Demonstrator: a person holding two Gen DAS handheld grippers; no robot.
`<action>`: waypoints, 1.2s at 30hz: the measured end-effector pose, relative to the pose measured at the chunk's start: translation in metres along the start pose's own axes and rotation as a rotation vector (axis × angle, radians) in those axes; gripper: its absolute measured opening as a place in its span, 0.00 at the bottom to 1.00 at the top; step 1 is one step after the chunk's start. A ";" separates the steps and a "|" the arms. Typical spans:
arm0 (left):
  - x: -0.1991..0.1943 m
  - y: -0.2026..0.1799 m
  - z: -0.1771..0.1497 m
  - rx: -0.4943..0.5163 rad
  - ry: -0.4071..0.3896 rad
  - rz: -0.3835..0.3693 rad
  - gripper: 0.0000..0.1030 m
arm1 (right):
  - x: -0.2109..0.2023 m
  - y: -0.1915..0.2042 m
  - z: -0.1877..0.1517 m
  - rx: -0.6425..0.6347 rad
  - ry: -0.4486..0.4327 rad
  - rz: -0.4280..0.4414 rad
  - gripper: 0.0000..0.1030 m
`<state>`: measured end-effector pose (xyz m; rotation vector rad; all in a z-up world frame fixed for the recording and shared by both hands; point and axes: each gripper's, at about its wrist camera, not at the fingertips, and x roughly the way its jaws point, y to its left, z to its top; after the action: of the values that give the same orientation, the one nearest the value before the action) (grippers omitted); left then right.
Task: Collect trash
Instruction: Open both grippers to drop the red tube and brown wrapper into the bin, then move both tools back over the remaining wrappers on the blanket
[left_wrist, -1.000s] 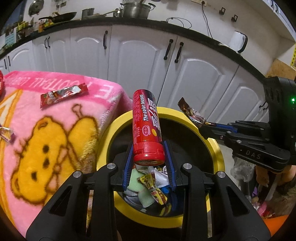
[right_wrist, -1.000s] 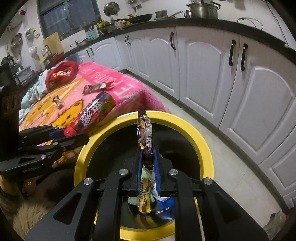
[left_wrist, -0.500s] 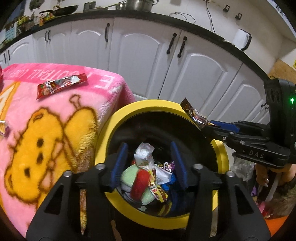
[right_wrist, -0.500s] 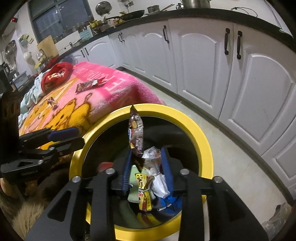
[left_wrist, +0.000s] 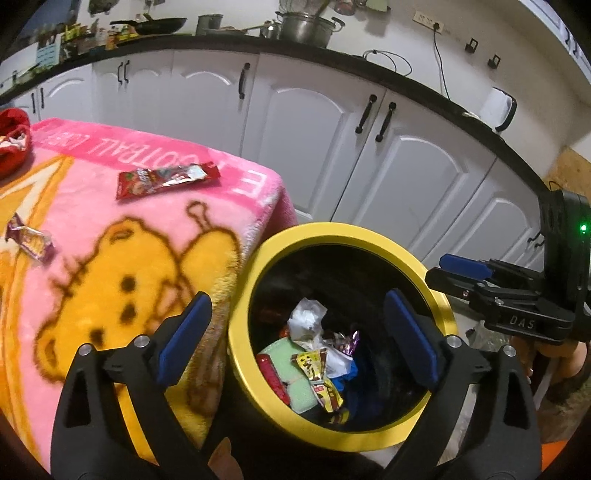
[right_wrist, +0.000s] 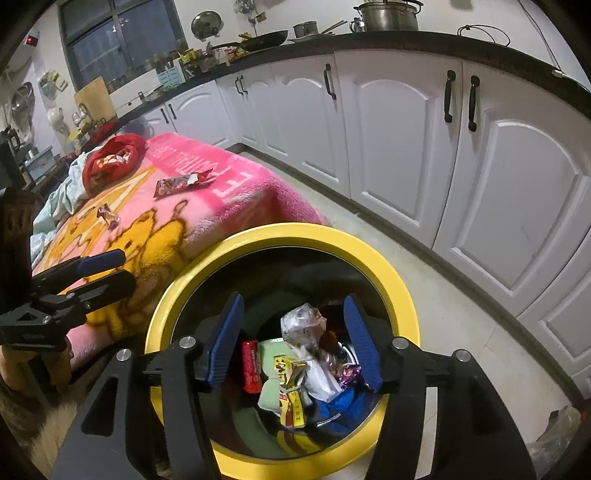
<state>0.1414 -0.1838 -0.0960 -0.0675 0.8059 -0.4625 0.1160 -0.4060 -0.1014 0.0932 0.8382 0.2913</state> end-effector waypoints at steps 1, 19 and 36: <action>-0.002 0.001 0.000 -0.002 -0.006 0.002 0.87 | -0.001 0.001 0.001 -0.003 -0.002 -0.001 0.53; -0.043 0.034 0.008 -0.068 -0.116 0.068 0.89 | -0.017 0.038 0.020 -0.072 -0.050 0.029 0.57; -0.085 0.095 0.009 -0.170 -0.219 0.186 0.89 | -0.008 0.105 0.054 -0.212 -0.063 0.092 0.57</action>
<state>0.1324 -0.0636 -0.0544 -0.1961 0.6273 -0.2055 0.1281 -0.3058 -0.0388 -0.0571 0.7368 0.4598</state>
